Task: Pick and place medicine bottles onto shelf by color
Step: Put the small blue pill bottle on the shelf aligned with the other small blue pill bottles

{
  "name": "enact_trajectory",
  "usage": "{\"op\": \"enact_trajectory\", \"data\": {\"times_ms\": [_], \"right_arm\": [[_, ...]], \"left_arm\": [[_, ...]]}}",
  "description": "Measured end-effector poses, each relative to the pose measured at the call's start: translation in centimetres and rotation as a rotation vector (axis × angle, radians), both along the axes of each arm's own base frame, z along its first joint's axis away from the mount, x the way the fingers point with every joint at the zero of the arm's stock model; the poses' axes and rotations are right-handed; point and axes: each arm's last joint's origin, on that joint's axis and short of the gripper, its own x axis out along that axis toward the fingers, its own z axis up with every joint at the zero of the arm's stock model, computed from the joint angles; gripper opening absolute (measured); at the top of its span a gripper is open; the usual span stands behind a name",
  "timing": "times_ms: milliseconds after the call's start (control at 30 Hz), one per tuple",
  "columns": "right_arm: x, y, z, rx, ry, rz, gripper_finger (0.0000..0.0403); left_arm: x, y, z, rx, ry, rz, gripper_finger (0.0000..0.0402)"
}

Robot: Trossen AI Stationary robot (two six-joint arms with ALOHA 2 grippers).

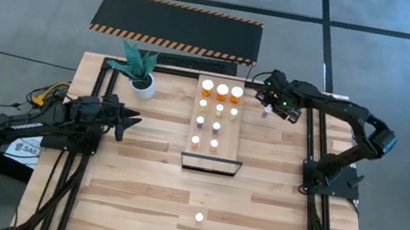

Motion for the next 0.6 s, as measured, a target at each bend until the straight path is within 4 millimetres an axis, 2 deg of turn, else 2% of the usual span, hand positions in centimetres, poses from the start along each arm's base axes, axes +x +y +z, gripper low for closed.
{"op": "enact_trajectory", "data": {"times_ms": [300, 467, 600], "right_arm": [[1.2, -1.8, -3.5, 0.094, 0.046, 0.015, 0.0244], [1.5, -2.8, -4.6, 0.137, 0.049, 0.039, 0.0244], [1.2, -3.2, -4.5, 0.144, 0.036, 0.040, 0.0244]], "left_arm": [[0.0, 0.0, 0.0, 0.000, 0.000, 0.000, 0.0128], [0.0, 0.0, 0.0, 0.000, 0.000, 0.000, 0.0128], [0.0, 0.0, 0.0, 0.000, 0.000, 0.000, 0.0128]]}}
